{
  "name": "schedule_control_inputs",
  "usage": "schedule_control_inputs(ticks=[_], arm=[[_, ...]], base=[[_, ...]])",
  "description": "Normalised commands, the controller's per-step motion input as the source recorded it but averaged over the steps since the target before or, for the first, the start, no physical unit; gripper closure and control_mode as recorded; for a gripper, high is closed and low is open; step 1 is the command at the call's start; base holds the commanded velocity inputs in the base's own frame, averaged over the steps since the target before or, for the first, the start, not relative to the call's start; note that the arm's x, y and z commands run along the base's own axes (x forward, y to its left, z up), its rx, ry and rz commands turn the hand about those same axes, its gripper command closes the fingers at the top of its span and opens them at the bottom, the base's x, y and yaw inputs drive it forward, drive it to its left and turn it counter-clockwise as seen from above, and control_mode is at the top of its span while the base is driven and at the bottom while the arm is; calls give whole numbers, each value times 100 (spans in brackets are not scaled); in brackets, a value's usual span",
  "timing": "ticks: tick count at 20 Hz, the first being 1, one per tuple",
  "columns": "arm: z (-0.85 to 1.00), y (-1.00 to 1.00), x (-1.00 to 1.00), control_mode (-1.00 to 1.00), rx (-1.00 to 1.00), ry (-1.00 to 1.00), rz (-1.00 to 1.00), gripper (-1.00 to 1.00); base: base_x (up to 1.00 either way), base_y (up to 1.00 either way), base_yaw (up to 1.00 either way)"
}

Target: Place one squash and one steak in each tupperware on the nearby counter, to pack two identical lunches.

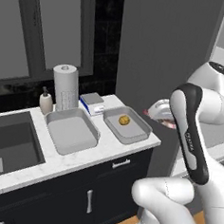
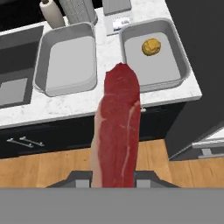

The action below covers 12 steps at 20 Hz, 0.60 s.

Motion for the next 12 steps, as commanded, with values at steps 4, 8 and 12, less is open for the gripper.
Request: schedule_control_inputs(ticks=[4, 8, 12], arm=[[-57, 28, 100, -100, -8, 0, -12, 100], [-63, 23, 100, -100, -13, 0, -15, 100], [-42, 9, 100, -100, -14, 20, -11, 100]], base=[[0, 0, 0], [0, 0, 0], [0, 0, 0]])
